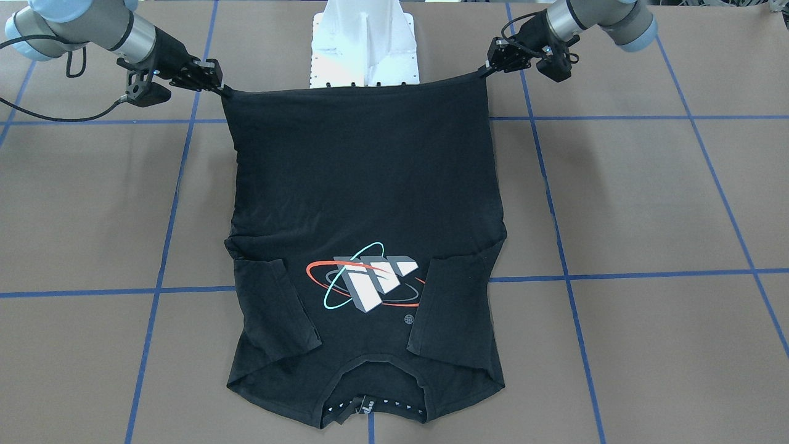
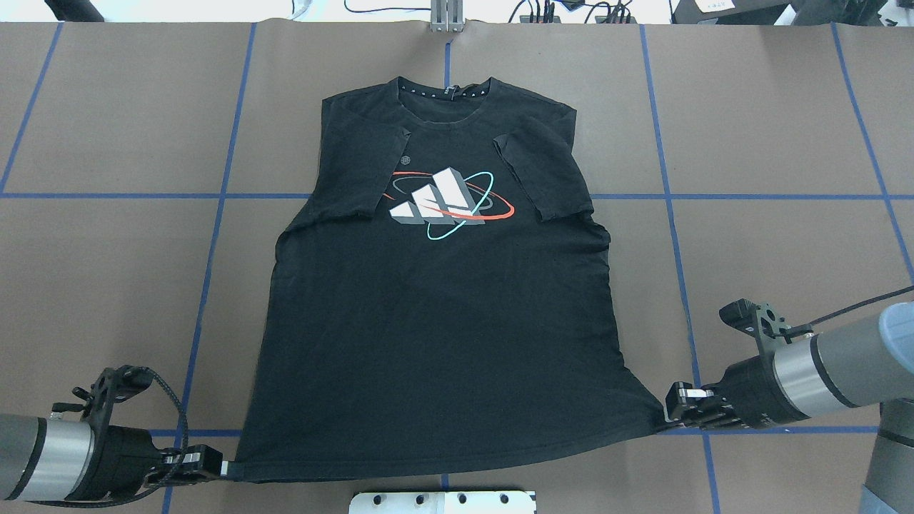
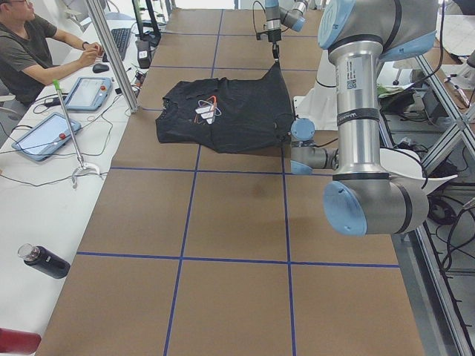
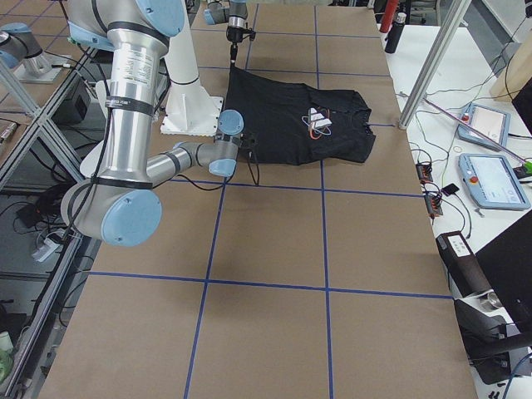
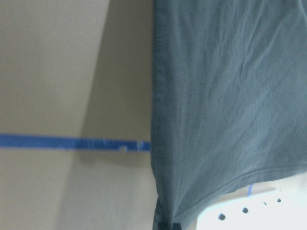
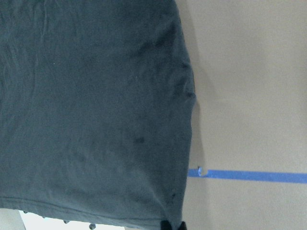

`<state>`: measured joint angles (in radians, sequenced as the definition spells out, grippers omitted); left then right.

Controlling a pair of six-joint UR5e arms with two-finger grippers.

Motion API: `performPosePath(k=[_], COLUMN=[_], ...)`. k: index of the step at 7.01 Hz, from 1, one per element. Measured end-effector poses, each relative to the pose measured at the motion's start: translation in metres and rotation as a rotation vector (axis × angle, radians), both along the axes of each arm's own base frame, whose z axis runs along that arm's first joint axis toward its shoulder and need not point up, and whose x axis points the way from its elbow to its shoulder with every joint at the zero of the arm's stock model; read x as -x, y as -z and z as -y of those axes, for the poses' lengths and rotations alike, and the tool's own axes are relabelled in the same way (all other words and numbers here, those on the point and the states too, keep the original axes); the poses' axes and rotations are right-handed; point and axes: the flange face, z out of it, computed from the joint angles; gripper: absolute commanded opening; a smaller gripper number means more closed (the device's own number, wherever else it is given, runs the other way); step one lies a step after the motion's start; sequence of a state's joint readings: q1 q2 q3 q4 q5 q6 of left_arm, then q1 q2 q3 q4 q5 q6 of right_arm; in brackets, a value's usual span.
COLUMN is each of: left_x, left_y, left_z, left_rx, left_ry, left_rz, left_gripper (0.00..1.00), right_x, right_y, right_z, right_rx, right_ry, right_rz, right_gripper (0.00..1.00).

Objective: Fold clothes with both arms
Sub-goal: 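Lift the hem with both grippers and pull it toward the robot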

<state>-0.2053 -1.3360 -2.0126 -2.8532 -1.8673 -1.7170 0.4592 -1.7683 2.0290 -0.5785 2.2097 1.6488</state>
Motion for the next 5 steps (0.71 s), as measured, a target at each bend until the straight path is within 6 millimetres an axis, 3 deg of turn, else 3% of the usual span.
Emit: performPosePath(k=[5], left_x=[0.042], left_y=[0.052], left_z=[-0.02], left_rx=[-0.091], left_ry=[-0.253], left_rz=[-0.141], left_gripper=[0.0], right_x=[-0.063], right_y=[0.002], right_z=[-0.039], right_rx=[0.081], right_ry=[0.16], right_rz=[0.127], right_gripper=[0.0])
